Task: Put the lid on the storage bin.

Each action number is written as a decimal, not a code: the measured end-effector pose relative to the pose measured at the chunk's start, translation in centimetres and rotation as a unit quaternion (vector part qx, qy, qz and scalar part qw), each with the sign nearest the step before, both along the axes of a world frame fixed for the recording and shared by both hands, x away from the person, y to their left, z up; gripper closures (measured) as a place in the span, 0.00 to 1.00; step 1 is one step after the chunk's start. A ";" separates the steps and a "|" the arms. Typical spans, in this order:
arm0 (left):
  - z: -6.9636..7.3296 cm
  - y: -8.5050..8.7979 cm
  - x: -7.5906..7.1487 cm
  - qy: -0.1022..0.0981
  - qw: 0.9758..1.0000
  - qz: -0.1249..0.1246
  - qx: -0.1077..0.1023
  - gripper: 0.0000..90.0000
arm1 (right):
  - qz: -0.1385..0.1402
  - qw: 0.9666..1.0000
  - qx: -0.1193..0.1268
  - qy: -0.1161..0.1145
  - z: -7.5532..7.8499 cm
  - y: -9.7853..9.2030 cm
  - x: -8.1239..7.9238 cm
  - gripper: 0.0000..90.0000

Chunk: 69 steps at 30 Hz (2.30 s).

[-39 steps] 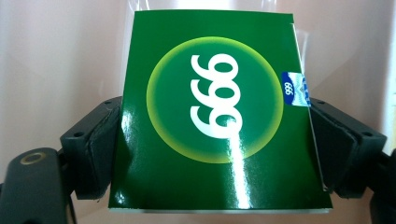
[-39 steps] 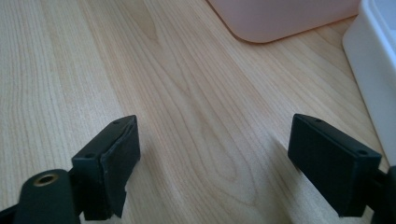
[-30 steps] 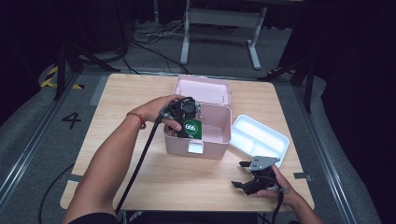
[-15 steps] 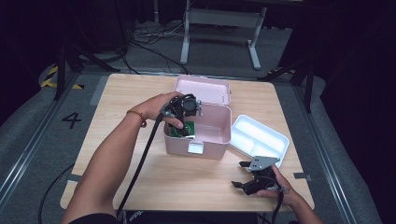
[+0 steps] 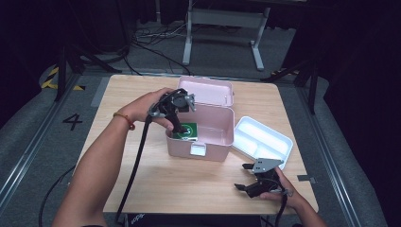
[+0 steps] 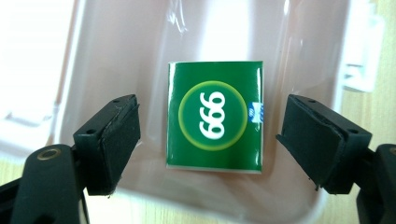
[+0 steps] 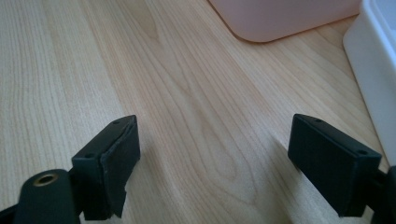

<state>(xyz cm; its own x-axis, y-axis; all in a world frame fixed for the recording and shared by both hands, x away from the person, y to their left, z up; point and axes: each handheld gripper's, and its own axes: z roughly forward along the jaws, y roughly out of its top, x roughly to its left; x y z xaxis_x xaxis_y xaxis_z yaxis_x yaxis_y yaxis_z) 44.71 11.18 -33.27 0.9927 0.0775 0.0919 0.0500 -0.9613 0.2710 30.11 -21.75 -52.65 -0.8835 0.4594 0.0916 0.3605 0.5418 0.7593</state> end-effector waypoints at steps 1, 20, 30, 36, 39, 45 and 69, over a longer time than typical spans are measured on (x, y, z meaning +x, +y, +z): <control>0.0 0.0 0.0 0.000 1.000 0.000 0.000 0.24 | 0.000 1.000 0.000 0.000 0.0 0.0 0.0 0.19; 1.4 8.6 -6.0 -0.053 0.995 0.049 -0.062 0.24 | -0.006 1.000 0.011 -0.008 2.2 -1.7 0.2 0.29; -2.1 12.6 -8.8 -0.069 0.988 0.101 -0.098 0.22 | -0.003 1.000 -0.004 -0.020 2.9 -1.8 0.3 0.32; -5.2 14.5 -10.0 -0.058 0.983 0.134 -0.112 0.22 | -0.014 0.999 -0.011 -0.034 3.8 -2.4 0.8 0.35; -6.6 15.0 -10.6 -0.049 0.982 0.141 -0.115 0.22 | -0.019 0.999 -0.011 -0.042 4.3 -2.8 1.1 0.37; -10.4 16.2 -12.2 -0.031 0.979 0.168 -0.116 0.22 | -0.043 0.997 -0.026 -0.060 5.8 -4.1 2.6 0.44; -14.9 17.3 -13.8 0.008 0.961 0.205 -0.187 0.15 | -0.019 0.979 -0.195 0.062 5.0 -5.9 12.1 0.68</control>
<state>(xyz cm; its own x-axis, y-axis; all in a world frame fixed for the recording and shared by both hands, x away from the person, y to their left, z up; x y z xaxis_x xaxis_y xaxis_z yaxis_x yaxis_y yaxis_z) 30.90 28.44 -48.21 0.8723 0.4877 -0.0344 0.4116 -0.6947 0.5899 42.24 -27.65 -47.69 -0.8579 0.5138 0.0080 0.4627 0.7656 0.4470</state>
